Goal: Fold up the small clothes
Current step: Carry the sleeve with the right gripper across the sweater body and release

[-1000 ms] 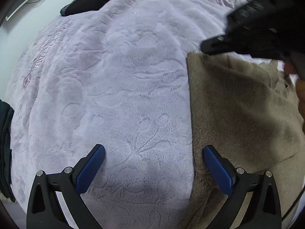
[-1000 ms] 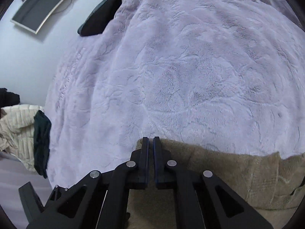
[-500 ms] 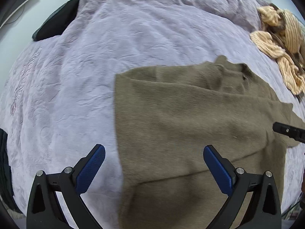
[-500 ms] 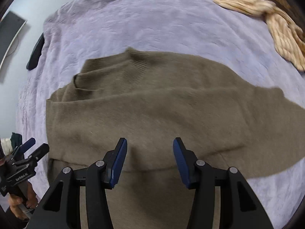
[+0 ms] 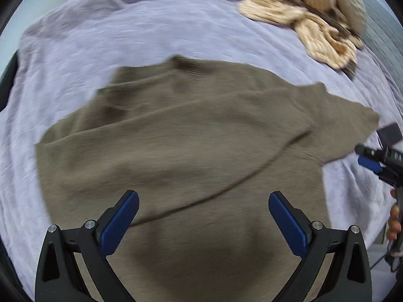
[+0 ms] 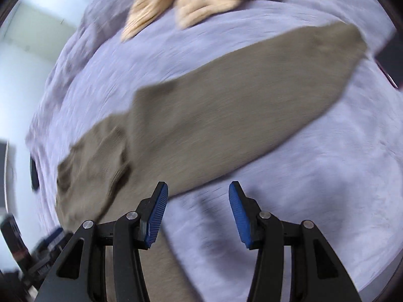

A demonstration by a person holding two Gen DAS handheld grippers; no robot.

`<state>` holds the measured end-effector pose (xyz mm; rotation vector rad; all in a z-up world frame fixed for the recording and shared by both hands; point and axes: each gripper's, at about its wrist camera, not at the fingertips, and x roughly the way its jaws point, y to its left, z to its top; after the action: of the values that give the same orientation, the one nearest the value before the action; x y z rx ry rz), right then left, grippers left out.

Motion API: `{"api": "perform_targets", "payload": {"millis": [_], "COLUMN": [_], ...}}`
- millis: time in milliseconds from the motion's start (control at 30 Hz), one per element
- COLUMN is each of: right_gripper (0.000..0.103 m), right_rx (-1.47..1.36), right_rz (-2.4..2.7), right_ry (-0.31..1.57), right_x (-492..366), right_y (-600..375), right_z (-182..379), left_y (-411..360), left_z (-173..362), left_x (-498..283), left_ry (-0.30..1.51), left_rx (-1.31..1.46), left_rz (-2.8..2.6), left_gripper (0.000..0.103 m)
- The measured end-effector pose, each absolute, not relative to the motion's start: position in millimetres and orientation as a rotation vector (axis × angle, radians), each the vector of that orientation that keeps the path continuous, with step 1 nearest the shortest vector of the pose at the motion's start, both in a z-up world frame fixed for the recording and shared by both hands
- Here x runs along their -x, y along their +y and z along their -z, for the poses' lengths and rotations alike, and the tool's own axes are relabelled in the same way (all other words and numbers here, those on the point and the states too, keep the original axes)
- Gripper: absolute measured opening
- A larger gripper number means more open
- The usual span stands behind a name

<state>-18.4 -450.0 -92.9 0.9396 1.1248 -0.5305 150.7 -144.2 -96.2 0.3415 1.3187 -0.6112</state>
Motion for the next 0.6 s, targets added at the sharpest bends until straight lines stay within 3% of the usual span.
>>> {"api": "perform_targets", "payload": {"millis": [333,600], "right_gripper": [0.056,0.056], "right_rx": [-1.208,-1.294], "right_rz": [0.774,0.686], "right_ry": [0.848,0.746], "right_x": [108,105], "right_y": [-567,-608], "right_z": [126,152], "left_y": [-233,-250], "left_z": [110,122], "left_x": [-111,-104], "left_ry": [1.34,1.369], "left_rx": [-0.418,-0.441], "left_rz": [0.735,0.701], "left_gripper": [0.103,0.103]}}
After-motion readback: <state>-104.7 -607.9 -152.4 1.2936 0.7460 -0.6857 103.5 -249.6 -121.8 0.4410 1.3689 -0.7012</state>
